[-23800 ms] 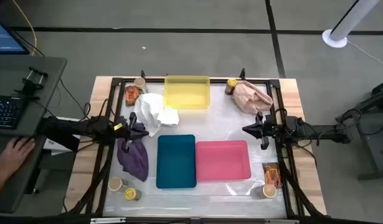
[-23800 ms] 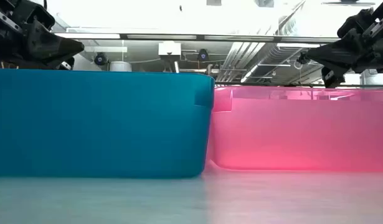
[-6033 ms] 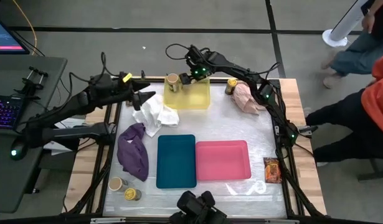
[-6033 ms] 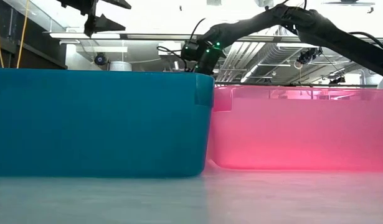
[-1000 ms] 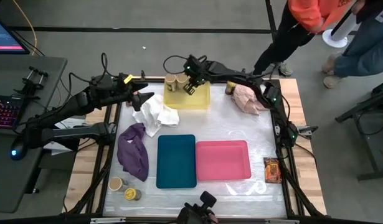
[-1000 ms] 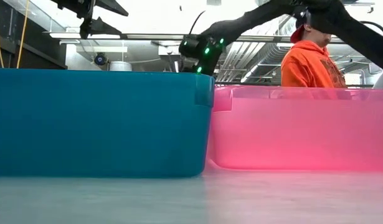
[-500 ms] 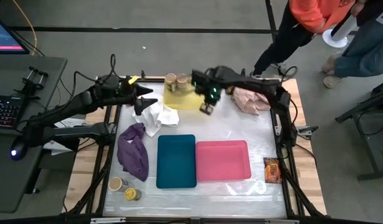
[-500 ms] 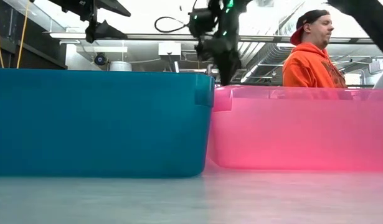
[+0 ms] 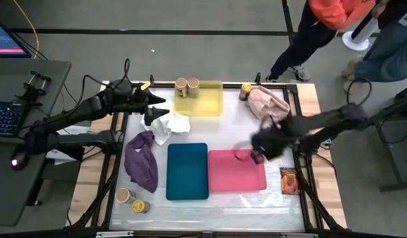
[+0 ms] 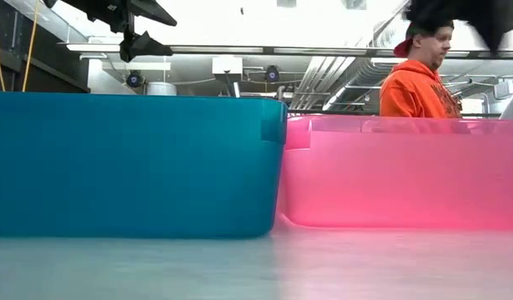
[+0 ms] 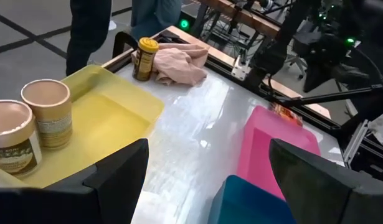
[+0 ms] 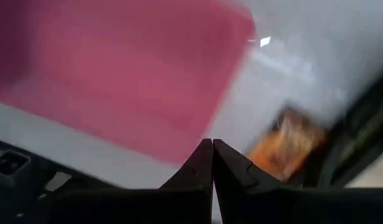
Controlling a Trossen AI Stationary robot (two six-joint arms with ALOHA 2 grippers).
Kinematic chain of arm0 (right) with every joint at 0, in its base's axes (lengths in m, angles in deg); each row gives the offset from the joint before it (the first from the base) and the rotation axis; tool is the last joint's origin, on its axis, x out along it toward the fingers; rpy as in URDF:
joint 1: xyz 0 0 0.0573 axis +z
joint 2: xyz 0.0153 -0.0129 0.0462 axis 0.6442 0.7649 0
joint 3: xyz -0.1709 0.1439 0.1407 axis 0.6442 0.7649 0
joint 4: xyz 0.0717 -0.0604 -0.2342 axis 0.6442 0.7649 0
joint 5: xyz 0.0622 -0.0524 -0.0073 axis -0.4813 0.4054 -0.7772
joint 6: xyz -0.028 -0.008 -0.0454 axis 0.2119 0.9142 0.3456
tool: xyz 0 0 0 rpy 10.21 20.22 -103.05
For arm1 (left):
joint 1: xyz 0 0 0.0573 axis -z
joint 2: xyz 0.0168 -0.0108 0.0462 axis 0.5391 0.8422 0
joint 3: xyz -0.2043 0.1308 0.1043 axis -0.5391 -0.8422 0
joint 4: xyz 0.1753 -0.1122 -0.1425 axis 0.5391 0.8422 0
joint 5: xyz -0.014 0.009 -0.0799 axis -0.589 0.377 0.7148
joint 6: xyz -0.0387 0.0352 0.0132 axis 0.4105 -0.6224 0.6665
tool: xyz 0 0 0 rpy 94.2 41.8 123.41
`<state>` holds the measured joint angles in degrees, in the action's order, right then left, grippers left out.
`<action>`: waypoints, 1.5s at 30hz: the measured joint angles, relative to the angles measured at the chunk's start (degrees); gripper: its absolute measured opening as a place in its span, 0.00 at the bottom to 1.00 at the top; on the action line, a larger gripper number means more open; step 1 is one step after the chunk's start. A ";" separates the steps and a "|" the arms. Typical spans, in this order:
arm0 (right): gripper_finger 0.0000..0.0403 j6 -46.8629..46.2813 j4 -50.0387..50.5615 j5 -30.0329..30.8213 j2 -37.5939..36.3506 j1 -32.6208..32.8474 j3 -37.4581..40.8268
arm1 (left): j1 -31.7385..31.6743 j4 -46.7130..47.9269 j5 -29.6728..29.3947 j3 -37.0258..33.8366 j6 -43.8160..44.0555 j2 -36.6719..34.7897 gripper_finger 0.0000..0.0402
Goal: Sort spices by type
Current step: Put the bottom orange seasoning bag into the pink bin
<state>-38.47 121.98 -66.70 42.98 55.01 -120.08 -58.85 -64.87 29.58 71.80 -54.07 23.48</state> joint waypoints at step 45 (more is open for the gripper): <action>0.85 -7.24 -27.97 -16.75 -6.14 14.09 43.55 | -0.01 -0.15 -3.71 0.00 5.64 1.64 0.80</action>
<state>-45.71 94.01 -83.44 36.84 69.10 -76.54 -58.86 -65.01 25.86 71.80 -48.44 25.11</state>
